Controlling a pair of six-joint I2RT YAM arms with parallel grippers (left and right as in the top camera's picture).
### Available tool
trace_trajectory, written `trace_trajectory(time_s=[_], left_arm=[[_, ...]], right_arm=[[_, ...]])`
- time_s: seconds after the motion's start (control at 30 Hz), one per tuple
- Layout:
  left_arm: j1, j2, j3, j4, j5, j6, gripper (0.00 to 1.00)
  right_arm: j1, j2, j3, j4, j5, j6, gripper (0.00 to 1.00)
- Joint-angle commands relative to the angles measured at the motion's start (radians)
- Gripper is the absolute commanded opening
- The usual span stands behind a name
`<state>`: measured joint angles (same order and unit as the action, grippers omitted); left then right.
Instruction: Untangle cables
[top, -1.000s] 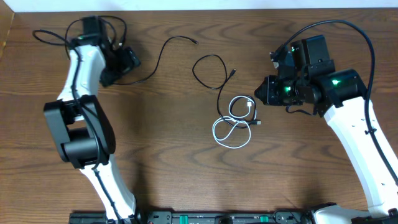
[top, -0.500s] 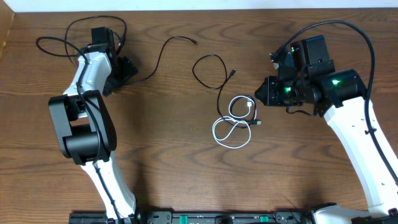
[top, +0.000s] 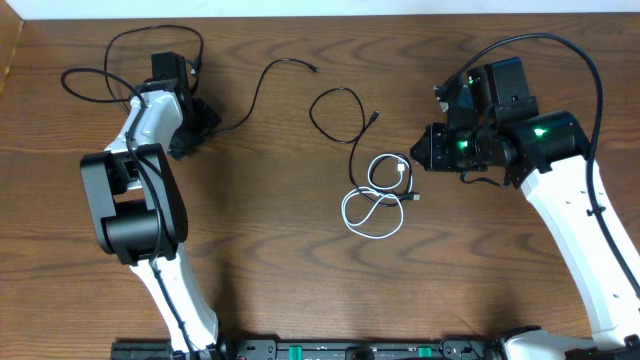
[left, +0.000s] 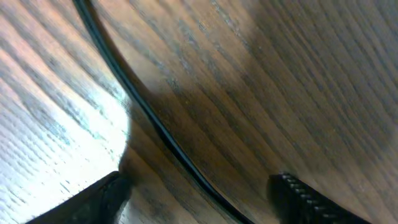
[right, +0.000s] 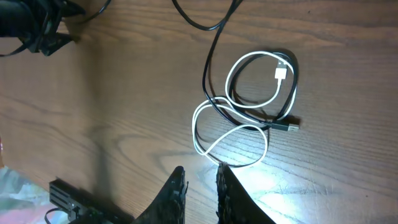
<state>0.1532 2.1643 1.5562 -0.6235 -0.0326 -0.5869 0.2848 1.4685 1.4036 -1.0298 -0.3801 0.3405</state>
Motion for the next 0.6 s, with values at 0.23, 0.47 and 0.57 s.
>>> trace_trajectory(time_s=[0.23, 0.47, 0.57], left_arm=[[0.005, 0.105, -0.004, 0.021, -0.025, -0.016, 0.24], [0.011, 0.103, 0.012, 0.150, -0.028, 0.022, 0.07], [0.022, 0.084, 0.059, 0.207, -0.028, 0.035, 0.07]], right_arm=[[0.005, -0.015, -0.005, -0.005, 0.008, 0.002, 0.13], [0.005, -0.015, -0.005, -0.006, 0.008, 0.002, 0.13], [0.005, -0.015, -0.005, -0.007, 0.008, 0.002, 0.14]])
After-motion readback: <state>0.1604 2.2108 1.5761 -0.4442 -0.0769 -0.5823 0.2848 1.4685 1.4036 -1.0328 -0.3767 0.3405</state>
